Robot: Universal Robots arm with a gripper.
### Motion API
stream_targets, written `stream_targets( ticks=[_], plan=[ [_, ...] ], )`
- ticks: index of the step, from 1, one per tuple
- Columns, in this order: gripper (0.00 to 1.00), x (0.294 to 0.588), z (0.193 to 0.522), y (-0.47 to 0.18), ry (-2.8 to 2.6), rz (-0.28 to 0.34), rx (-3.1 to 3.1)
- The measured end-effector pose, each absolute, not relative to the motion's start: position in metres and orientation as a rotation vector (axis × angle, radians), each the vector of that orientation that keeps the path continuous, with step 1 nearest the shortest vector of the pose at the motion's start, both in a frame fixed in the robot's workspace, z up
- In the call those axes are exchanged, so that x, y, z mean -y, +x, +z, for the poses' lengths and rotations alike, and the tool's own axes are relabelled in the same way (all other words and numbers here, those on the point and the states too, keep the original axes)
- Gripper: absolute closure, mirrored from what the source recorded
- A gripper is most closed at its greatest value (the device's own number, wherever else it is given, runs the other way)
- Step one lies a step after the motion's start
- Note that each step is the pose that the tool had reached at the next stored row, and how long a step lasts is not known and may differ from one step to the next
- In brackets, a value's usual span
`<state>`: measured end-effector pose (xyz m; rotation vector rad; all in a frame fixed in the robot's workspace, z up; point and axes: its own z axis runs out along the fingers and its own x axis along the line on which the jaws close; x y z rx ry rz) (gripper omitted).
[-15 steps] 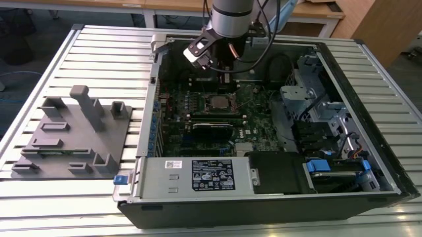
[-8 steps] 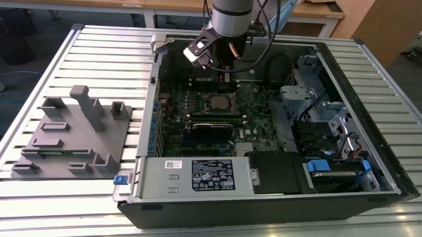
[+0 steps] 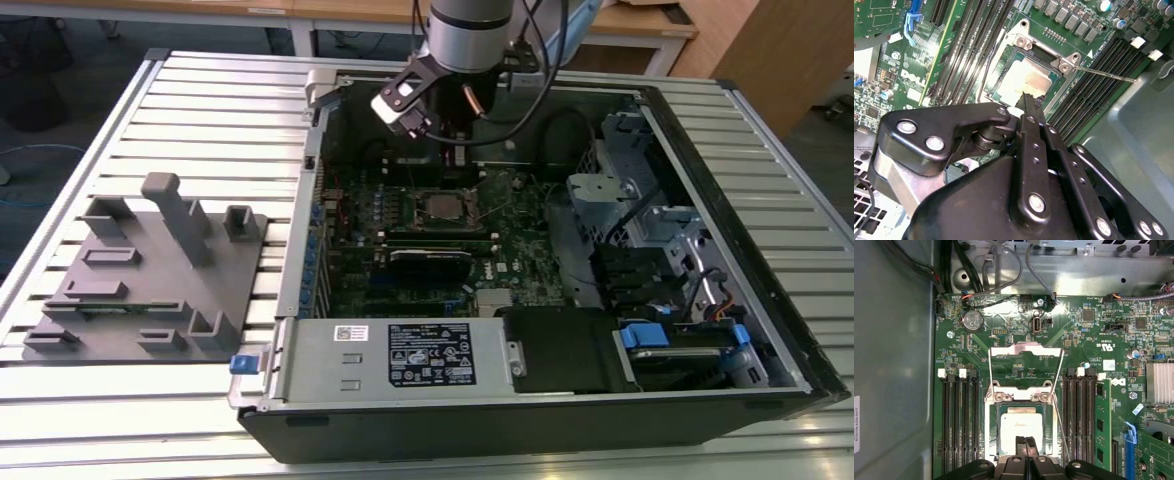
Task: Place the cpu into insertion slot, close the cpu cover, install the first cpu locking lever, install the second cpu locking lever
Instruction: 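Close the cpu cover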
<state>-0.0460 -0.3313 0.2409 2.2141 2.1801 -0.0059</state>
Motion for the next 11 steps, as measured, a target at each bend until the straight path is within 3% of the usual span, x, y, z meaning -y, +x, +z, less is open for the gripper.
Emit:
stream_targets(
  ticks=[11],
  plan=[
    [0.9, 0.3312, 0.2458, -0.046, 2.214, -0.005, -2.18]
  ],
)
